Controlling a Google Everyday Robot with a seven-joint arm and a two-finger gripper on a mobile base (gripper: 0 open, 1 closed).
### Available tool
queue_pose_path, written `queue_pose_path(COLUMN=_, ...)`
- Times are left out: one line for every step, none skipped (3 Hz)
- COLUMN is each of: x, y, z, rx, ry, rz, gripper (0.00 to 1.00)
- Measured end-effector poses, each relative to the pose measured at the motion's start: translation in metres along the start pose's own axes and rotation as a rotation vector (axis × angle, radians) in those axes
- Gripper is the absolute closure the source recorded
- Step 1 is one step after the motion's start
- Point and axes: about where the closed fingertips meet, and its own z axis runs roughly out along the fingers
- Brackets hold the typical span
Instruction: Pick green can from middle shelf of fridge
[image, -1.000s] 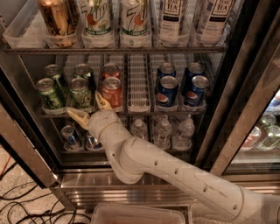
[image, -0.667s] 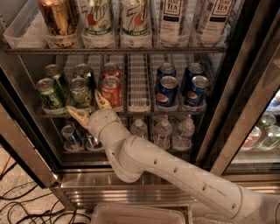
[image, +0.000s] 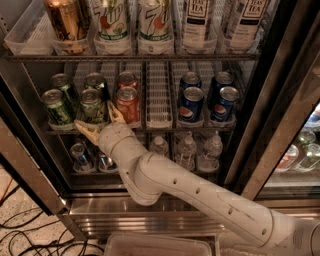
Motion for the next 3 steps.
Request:
queue_pose_path(x=-0.003, y=-0.002, z=0.004, rx=-0.002, ry=-0.005, rz=0.010, gripper=0.27)
queue_pose_path(x=-0.016, y=-0.013, z=0.009, rx=-0.001, ry=-0.002, rz=0.027, gripper=0.27)
queue_pose_path(x=-0.016, y=-0.013, z=0.009, rx=-0.001, ry=-0.001, rz=0.030, gripper=0.45)
